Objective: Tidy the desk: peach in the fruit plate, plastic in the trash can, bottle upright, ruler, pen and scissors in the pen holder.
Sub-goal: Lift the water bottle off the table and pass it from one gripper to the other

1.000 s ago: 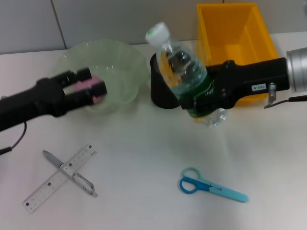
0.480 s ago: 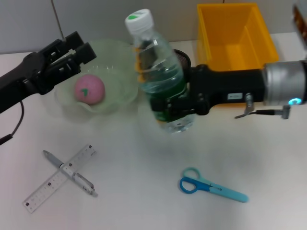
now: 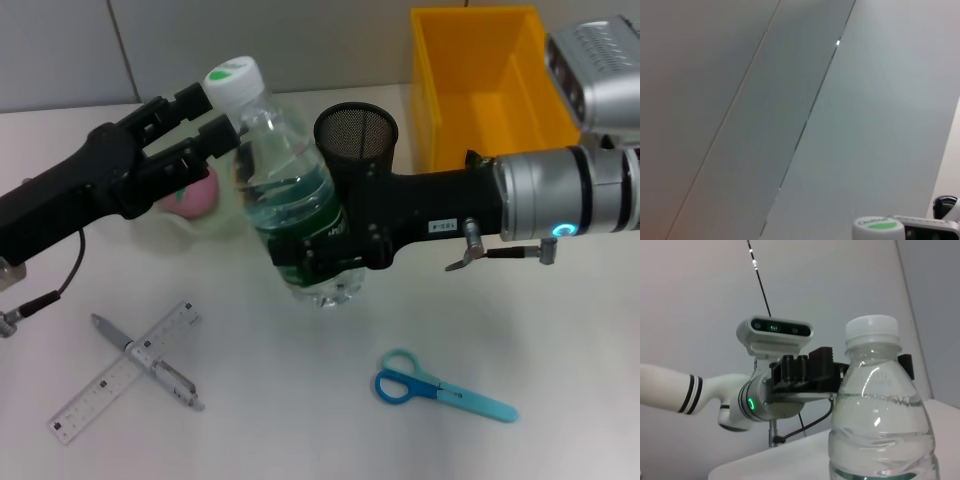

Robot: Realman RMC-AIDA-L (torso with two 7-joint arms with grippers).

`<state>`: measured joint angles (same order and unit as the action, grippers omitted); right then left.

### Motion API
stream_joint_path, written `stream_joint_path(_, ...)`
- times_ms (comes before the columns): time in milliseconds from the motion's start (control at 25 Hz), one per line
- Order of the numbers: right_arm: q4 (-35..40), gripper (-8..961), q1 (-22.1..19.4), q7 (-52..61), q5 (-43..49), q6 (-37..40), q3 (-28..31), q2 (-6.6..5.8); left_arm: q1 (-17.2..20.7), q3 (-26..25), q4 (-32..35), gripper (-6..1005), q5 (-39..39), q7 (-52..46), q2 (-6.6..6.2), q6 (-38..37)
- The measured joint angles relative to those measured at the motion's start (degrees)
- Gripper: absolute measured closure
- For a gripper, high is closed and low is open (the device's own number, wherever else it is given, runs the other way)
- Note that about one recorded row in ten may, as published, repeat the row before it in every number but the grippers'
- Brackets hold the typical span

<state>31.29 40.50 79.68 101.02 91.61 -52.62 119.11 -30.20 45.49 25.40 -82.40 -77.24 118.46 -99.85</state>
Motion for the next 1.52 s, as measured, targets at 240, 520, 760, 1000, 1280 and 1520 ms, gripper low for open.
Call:
stream_joint_path(240, -0.5, 180, 0.8, 0.0, 0.0, -1.5, -2.4, 0.21, -0.5, 2.4, 0.0, 162, 0.0, 1.5, -0.08, -0.2)
stream_joint_path(520, -1.1, 176, 1.3, -0.1, 0.0, -1.8, -3.4, 0.25, -0.7, 3.2, 0.1, 162, 0.1, 1.6, -0.04, -0.2)
stream_joint_path(760, -1.2, 172, 1.2, -0.1, 0.1, -2.2, -3.4, 0.24, -0.6, 3.0, 0.0, 162, 0.3, 1.6, -0.11, -0.3)
stream_joint_path(1000, -1.2, 168, 1.1, -0.1, 0.1, -2.3, -3.4, 0.24, -0.6, 3.1, 0.0, 168, 0.3, 1.6, -0.1, -0.1)
stream_joint_path(1280, -1.2, 164, 1.1, -0.2, 0.0, -2.4, -4.0, 0.24, -0.7, 3.1, -0.1, 175, 0.0, 1.6, -0.07, 0.1)
stream_joint_path(1520, -1.1, 160, 1.2, -0.2, 0.0, -2.4, -4.0, 0.25, -0.7, 3.0, -0.1, 182, 0.3, 1.6, -0.07, 0.5)
